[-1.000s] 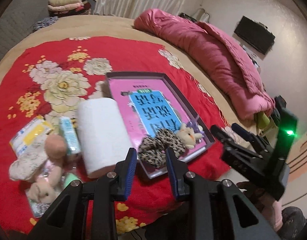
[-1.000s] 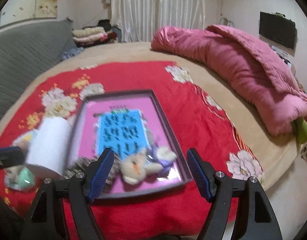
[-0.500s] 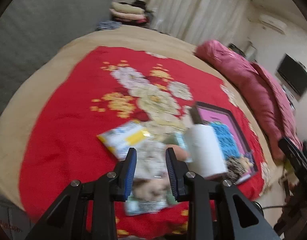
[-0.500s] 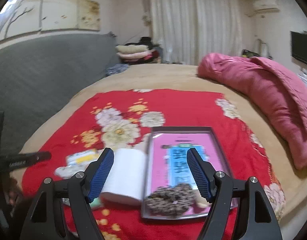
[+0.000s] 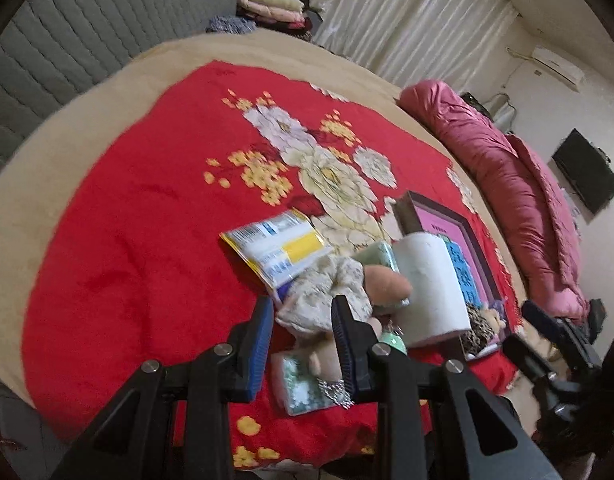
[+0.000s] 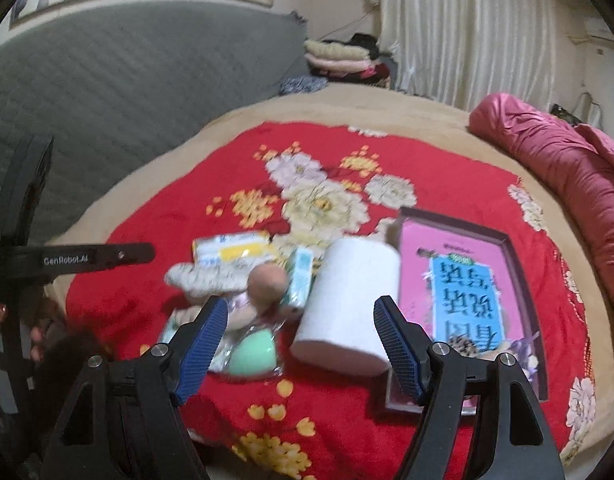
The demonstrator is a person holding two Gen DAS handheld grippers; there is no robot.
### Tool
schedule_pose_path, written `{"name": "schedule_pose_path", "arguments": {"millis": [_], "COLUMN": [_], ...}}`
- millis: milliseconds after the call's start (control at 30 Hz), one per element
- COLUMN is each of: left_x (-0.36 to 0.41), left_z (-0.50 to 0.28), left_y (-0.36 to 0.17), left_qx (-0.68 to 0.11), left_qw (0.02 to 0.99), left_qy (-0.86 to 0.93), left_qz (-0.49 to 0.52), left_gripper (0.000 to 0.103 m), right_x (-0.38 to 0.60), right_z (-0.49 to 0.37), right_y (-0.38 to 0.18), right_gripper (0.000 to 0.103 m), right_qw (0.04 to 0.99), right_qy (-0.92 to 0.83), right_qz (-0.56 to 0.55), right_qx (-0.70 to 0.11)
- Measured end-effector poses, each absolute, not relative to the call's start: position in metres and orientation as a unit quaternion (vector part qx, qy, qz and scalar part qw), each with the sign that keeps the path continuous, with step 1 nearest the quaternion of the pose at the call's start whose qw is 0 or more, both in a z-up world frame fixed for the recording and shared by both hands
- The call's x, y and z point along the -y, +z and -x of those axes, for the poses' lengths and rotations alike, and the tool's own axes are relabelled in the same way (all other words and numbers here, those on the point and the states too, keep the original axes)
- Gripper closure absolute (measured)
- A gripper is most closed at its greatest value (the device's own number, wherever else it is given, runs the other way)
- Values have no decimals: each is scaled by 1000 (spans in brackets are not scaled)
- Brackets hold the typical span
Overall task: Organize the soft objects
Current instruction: 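Move both tools back to the pile of soft items, then grasp the floral cloth scrunchie with the left tool while the right tool grasps the peach sponge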
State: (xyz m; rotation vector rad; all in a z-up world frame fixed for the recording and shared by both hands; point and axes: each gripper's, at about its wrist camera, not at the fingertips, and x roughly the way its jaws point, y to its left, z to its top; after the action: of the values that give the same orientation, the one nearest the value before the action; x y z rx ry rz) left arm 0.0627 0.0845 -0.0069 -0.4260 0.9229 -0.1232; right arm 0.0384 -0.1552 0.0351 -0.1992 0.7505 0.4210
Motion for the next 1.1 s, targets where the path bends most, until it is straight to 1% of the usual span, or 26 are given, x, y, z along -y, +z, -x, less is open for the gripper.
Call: {"name": "schedule_pose_path", "arguments": {"millis": [67,167,233,467,767,1100], "left_x": [-81,-66,-59,-73,-70,-78], "left_z": [-63,-62,-64,-76,-80,-78], "left_y": [-13,-14,-19,-38,-50,-61], "left_qx": [-447,-440,-445,-454,-462,-463], "left_qw": [868,886,888,859,856,848], "left_qy": [-63,-53,-52,-103,-97,-99], "left_qz": [208,137,109,213,211,238], "left_gripper": [73,73,73,73,73,72], "right_x": [151,145,142,134,110,83], "right_z": [-40,-43,-46,-61,-87,-124], "right_y": [29,22,19,8,-9,-40], "right_gripper": [26,26,26,26,26,26], "right_qw": [901,896,894,888,880,855], "right_qy": [206,209,209,206,204,216], "right_qz": [104,110,113,122,164,216], "right_qx": [-369,-376,-380,-393,-396,-419]}}
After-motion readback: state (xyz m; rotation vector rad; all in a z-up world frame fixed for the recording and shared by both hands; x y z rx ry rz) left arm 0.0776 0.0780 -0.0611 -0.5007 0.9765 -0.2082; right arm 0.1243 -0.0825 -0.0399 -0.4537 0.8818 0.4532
